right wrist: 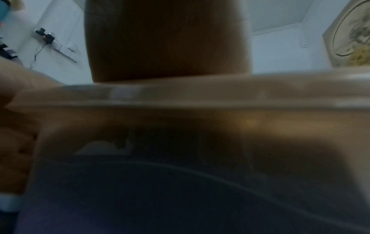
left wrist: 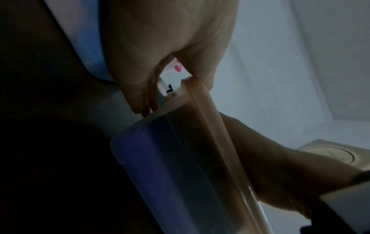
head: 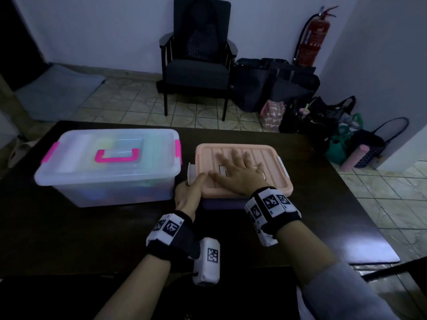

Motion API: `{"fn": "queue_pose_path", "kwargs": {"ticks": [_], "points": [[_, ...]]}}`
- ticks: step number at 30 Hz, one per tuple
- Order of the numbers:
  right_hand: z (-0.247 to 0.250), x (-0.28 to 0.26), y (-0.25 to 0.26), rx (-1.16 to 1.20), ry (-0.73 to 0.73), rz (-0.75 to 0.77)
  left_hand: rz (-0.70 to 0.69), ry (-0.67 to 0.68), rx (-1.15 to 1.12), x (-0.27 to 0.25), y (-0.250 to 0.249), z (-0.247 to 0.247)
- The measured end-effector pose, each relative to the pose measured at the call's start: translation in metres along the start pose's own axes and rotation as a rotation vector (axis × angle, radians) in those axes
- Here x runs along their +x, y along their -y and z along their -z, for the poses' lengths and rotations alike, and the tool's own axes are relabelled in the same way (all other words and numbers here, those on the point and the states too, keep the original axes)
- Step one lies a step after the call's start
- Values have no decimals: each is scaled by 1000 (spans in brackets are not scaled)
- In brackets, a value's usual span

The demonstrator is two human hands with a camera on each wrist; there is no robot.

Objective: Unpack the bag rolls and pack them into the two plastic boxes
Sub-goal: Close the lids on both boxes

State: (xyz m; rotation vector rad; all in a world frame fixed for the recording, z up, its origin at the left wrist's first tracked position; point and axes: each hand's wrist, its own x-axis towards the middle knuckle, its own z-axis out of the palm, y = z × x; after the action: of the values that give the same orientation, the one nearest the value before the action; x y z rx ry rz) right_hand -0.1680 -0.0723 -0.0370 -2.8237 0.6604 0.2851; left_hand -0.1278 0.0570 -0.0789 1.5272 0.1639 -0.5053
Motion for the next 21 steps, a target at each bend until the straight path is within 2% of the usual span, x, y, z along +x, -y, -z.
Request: {"fn": "queue_pose_path", "kwargs": {"ticks": [7,21], "points": [[-6,-3,1,28,-73,3,-268,-58,77,3,2,-3],[-7,-3,1,21,-75,1,-415,-71,301,-16,-10,-2]]}}
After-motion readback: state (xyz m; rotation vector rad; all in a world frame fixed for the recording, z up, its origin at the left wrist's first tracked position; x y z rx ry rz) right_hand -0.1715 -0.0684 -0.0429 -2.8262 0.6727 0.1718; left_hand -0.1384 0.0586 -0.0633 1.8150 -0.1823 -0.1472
